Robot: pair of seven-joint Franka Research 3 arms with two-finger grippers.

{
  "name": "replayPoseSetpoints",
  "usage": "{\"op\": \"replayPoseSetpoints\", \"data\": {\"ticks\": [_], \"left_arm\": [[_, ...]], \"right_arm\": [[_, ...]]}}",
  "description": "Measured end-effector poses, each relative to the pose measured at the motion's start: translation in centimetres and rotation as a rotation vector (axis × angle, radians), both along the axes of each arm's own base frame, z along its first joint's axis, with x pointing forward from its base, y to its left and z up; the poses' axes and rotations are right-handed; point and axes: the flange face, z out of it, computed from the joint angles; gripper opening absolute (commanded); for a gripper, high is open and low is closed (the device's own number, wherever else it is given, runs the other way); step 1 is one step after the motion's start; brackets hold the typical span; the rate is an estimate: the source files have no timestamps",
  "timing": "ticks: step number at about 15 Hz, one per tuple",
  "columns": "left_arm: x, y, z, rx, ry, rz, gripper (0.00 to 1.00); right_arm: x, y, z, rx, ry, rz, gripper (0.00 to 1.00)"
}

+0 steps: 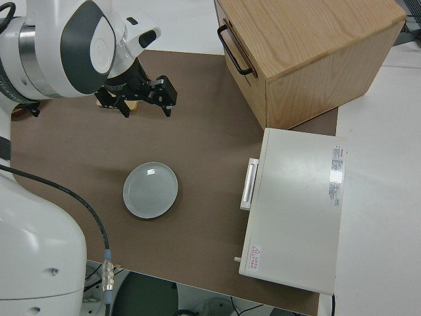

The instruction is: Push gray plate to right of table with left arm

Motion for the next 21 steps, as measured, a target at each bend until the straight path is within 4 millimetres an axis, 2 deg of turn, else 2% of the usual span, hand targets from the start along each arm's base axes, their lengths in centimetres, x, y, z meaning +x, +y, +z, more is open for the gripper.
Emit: {"op": "replayPoseSetpoints", "data": {"ticks": [5,6,13,16,21], "left_arm": [[1.7,8.7,3.3,-0.016,-0.007,-0.051,0.98],[2.2,11.3,3.7,-0.02,0.0,-0.073,0.98],[3.9,21.7,3.7,-0.045,0.027,-0.152,0.98],[4.4,24.2,3.0,-0.061,0.009,-0.142,0.98],[5.2,24.7,-1.0,-0.076,-0.044,-0.144,1.0]], "right_arm": [[0.0,0.0,0.0,0.0,0.0,0.0,0.983],[0.0,0.0,0.0,0.0,0.0,0.0,0.983],[0.0,0.0,0.0,0.0,0.0,0.0,0.983],[0.0,0.0,0.0,0.0,0.0,0.0,0.983],[0.0,0.0,0.0,0.0,0.0,0.0,0.983]]}}
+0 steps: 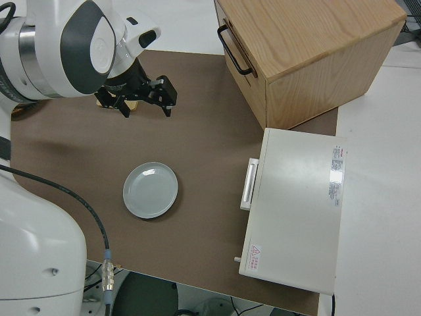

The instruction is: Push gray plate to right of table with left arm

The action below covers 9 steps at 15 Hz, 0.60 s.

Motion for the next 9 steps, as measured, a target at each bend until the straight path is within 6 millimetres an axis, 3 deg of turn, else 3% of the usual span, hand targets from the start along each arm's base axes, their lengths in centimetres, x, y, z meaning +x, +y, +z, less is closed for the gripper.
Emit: {"op": "replayPoseSetpoints", "data": {"ticks": [2,9], "left_arm": [[-0.06,-0.5,-1.33,-0.018,-0.003,-0.002,1.0],[-0.23,0.03,-0.67,-0.051,-0.02,0.024,1.0]], "right_arm": [[0.0,0.0,0.0,0.0,0.0,0.0,0.983],[0.0,0.0,0.0,0.0,0.0,0.0,0.983]]}}
